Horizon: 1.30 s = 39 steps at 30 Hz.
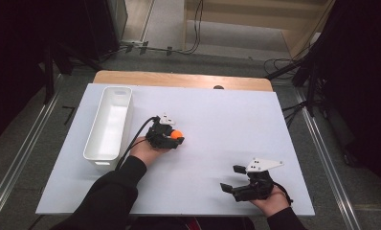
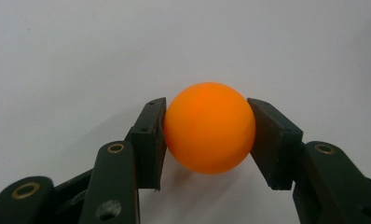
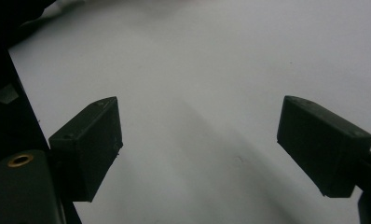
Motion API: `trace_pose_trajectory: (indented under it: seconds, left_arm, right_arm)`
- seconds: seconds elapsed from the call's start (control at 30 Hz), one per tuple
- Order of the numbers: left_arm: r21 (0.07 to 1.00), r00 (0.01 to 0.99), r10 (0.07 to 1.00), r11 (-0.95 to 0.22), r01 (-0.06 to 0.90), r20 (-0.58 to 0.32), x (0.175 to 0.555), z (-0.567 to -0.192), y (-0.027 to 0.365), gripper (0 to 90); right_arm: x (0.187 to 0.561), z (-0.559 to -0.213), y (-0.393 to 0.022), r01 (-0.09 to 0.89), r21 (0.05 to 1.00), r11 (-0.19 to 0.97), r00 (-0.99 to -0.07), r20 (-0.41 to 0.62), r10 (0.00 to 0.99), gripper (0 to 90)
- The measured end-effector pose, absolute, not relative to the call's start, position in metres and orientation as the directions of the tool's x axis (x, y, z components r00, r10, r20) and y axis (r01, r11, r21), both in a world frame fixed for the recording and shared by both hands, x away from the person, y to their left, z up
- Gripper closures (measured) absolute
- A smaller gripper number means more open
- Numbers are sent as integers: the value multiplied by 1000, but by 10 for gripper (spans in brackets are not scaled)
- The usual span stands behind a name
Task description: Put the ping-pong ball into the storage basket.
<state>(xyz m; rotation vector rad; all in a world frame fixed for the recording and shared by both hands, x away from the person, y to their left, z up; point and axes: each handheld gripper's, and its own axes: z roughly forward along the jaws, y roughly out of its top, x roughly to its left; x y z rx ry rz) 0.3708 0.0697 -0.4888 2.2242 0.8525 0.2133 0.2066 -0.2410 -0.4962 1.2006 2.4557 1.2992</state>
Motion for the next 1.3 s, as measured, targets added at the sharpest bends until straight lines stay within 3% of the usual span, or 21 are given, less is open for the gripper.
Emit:
trace_pose_trajectory:
  seconds: [1.3]
  left_arm:
    - [685, 771, 628, -516, 514, -106, 359, -430, 75, 503]
  right_arm:
    - [207, -496, -241, 590, 741, 321, -681, 244, 690, 126]
